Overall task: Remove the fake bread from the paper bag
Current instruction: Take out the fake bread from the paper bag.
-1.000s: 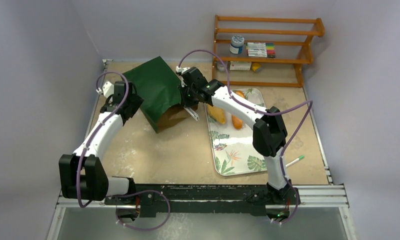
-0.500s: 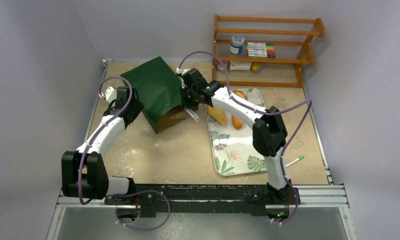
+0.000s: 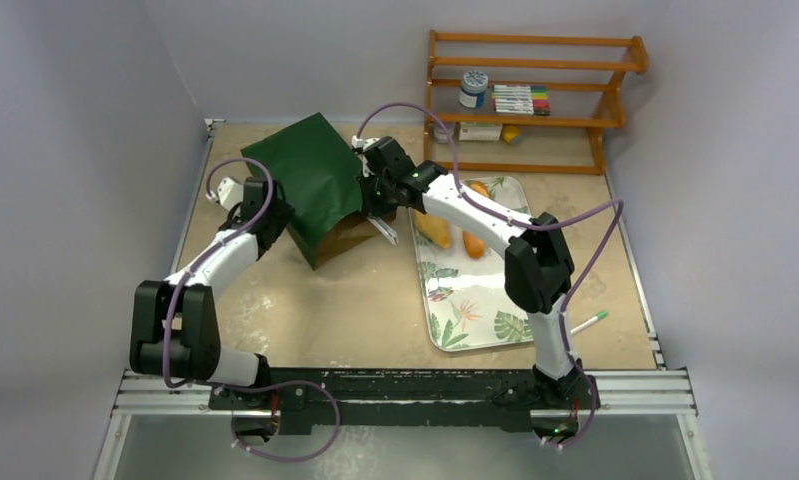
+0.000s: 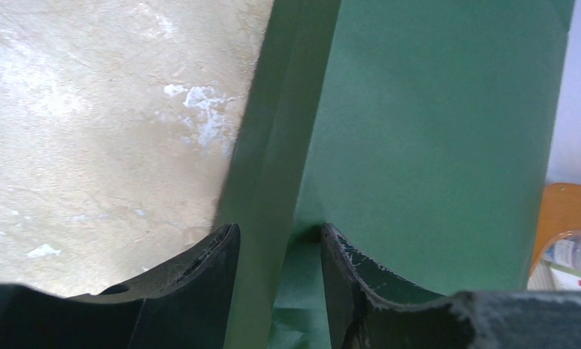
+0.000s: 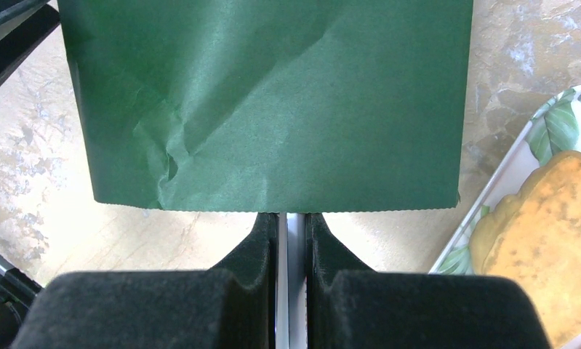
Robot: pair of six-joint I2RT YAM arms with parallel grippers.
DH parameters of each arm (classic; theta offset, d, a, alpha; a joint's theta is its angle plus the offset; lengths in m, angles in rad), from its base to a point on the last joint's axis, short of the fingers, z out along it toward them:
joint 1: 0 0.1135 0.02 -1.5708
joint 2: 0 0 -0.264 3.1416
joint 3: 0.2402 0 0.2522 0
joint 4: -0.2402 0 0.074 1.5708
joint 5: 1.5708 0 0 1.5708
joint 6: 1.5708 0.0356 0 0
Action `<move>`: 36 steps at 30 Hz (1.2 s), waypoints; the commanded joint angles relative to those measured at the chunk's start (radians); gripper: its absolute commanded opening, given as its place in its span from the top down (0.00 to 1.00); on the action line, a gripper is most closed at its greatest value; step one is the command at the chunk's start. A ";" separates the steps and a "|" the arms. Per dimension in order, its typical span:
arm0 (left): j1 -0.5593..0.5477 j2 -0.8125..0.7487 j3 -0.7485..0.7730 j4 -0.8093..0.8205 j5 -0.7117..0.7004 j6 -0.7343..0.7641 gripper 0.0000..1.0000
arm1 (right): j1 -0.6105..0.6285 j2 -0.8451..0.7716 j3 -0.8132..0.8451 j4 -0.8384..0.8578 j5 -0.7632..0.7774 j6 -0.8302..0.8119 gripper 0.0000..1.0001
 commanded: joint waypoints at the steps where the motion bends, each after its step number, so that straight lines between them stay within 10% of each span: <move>1: -0.015 0.006 -0.013 0.120 -0.037 -0.045 0.57 | 0.001 -0.019 0.031 0.044 -0.016 -0.003 1.00; 13: -0.030 0.030 -0.043 0.141 -0.048 -0.065 0.99 | 0.001 -0.018 0.039 0.037 -0.014 -0.001 1.00; 36: -0.061 0.011 0.011 0.127 -0.155 -0.110 1.00 | 0.014 -0.147 -0.181 0.106 0.023 0.024 1.00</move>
